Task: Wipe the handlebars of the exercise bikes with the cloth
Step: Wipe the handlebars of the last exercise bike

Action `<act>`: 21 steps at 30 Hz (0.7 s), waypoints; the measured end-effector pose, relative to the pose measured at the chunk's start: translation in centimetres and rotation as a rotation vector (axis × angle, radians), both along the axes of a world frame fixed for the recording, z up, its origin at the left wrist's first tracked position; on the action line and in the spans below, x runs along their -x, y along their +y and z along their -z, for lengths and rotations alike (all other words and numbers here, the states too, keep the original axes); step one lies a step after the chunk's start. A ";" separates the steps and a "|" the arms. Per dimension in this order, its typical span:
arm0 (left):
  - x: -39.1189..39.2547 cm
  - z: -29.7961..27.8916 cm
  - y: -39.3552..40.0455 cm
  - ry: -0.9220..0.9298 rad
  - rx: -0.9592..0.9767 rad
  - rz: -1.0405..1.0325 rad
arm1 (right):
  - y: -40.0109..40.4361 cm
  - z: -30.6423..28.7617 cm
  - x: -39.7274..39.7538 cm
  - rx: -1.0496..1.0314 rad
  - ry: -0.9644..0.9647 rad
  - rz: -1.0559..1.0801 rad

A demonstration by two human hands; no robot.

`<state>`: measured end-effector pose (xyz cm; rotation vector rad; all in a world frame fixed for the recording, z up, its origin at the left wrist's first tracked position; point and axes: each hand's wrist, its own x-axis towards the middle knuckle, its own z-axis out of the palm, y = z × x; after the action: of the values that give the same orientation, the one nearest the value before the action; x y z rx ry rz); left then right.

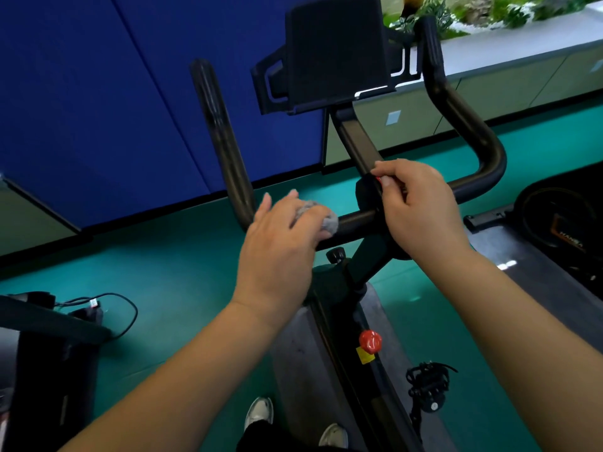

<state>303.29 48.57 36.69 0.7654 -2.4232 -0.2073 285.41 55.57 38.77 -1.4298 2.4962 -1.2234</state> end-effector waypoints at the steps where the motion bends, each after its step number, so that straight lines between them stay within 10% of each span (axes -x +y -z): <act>1: -0.8 -0.1 -0.6 0.010 -0.028 0.013 | -0.1 -0.1 -0.2 -0.003 -0.010 0.015; 15: -2.1 -3.4 -13.1 0.315 -0.560 0.127 | -1.9 -0.7 -2.2 -0.074 0.125 0.235; 21: -0.9 -3.6 -17.7 0.340 -0.298 0.057 | -2.3 -0.7 -2.9 -0.100 0.161 0.274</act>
<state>304.17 30.85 40.29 0.7211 -2.1145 -0.6768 288.35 53.30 39.47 -1.2413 2.8955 -1.0336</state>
